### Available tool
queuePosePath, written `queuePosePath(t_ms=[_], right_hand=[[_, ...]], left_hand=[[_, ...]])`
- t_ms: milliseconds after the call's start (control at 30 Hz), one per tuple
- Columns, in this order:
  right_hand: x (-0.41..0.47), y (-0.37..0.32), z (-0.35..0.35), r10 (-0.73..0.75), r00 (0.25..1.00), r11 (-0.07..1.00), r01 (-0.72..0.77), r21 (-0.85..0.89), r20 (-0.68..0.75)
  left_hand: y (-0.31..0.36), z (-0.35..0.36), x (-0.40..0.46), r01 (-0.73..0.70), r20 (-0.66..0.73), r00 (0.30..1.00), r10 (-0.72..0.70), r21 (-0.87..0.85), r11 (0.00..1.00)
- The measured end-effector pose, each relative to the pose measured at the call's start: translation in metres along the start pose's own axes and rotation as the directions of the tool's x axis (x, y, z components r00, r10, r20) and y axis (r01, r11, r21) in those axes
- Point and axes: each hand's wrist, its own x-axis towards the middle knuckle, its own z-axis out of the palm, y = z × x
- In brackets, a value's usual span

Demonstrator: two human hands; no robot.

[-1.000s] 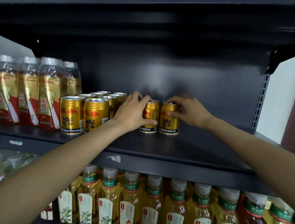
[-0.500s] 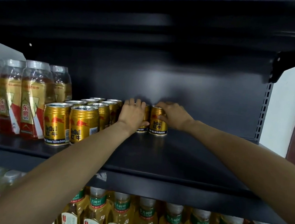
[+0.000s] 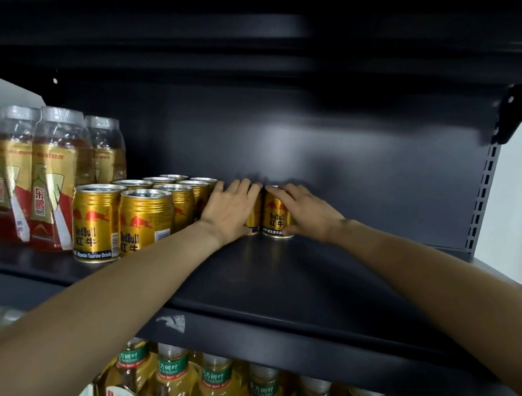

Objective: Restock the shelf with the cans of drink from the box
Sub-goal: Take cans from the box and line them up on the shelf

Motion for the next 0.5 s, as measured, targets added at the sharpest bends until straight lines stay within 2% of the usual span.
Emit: queuePosePath(t_ms=[267,500], right_hand=[[0.017,-0.009,0.009,-0.014,1.0,1.0,0.014,0.016,-0.019],[0.023,-0.022,0.011,0.044,0.997,0.996,-0.038,0.085,-0.065]], left_hand=[[-0.004,0.009,0.002,0.132,0.049,0.989,-0.139,0.12,0.984],[-0.005,0.011,0.004,0.152,0.028,0.987,-0.161,0.201,0.968]])
